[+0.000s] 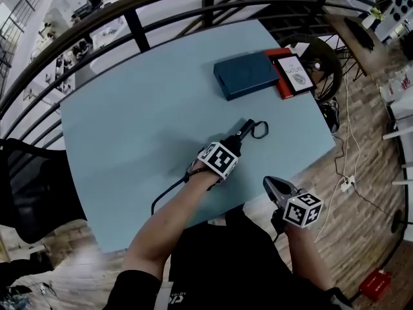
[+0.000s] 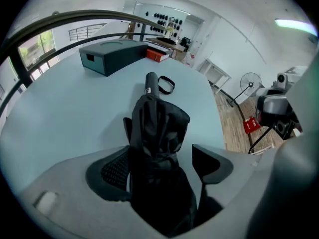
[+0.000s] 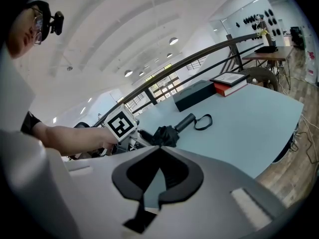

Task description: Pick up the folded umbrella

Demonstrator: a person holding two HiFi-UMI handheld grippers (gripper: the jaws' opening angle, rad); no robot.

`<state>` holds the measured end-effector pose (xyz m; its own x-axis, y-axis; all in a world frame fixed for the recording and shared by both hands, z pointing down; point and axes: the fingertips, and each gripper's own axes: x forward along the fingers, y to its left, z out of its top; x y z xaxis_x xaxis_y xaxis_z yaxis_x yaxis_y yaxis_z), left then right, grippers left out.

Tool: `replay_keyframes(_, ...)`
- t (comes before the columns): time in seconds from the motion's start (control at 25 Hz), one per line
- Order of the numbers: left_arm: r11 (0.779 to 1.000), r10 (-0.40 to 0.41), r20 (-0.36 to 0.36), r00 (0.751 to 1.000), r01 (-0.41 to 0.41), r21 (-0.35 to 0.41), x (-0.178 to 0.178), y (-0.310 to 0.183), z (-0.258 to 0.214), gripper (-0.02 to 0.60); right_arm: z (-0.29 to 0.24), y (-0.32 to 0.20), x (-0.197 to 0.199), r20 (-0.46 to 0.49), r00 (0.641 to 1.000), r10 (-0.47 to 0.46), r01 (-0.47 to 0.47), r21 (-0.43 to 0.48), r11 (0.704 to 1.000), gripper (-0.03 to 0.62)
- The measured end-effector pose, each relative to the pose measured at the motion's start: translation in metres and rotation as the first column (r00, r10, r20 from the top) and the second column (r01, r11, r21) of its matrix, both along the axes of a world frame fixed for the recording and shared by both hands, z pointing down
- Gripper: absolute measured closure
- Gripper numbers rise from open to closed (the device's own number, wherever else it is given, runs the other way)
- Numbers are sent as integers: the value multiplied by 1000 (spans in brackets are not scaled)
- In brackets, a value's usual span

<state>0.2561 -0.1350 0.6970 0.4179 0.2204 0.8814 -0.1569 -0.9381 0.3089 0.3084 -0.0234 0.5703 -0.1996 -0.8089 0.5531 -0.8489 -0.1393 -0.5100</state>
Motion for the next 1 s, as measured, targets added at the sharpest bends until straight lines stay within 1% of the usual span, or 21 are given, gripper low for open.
replay_keyframes(0.04, 1000, -4, 11, 1000, 4, 15, 1, -1, 3, 186, 2, 3, 2, 2, 1000, 4, -4, -4, 1000, 592)
replay_keyframes(0.08, 999, 5, 27, 1000, -6, 51, 2, -2, 8, 186, 5, 7, 4, 5, 1000, 9, -9, -9, 1000, 592)
replay_keyframes(0.16, 988, 32, 60, 998, -41, 147, 1, -5, 18, 187, 9, 13, 8, 12, 1000, 15, -15, -17, 1000, 592)
replay_keyframes(0.2, 982, 38, 72, 997, -51, 184, 0, -6, 22, 187, 10, 16, 10, 16, 1000, 16, -15, -20, 1000, 592)
replay_keyframes(0.24, 978, 37, 77, 996, -52, 202, -1, -6, 24, 179, 11, 18, 12, 20, 1000, 14, -14, -21, 1000, 592)
replay_keyframes(0.4, 980, 27, 62, 998, -39, 196, 2, -9, 25, 187, 16, 22, 27, 34, 999, 3, -2, -20, 1000, 592)
replay_keyframes(0.48, 981, 20, 36, 999, -26, 192, 4, -11, 25, 209, 19, 22, 33, 45, 999, -6, 7, -17, 1000, 592)
replay_keyframes(0.52, 981, 7, 21, 1000, -11, 193, 5, -13, 24, 232, 20, 22, 34, 52, 999, -15, 16, -16, 1000, 592)
replay_keyframes(0.56, 981, -14, 10, 1000, 12, 195, 5, -14, 23, 271, 20, 22, 35, 58, 998, -27, 28, -14, 1000, 592)
replay_keyframes(0.6, 979, -41, 6, 999, 39, 198, 3, -15, 22, 285, 21, 21, 35, 63, 997, -43, 44, -12, 999, 592)
replay_keyframes(0.68, 974, -106, 12, 994, 101, 202, 0, -15, 23, 298, 22, 20, 36, 68, 994, -80, 81, -7, 997, 592)
replay_keyframes(0.8, 960, -196, 14, 980, 189, 207, -7, -14, 22, 304, 23, 19, 44, 70, 990, -126, 126, 1, 992, 592)
replay_keyframes(0.88, 946, -259, -3, 966, 255, 201, -13, -17, 17, 305, 24, 17, 50, 73, 986, -153, 152, 8, 988, 592)
replay_keyframes(1.0, 913, -363, -55, 930, 367, 178, -24, -22, 1, 307, 24, 12, 59, 114, 980, -161, 160, 21, 987, 592)
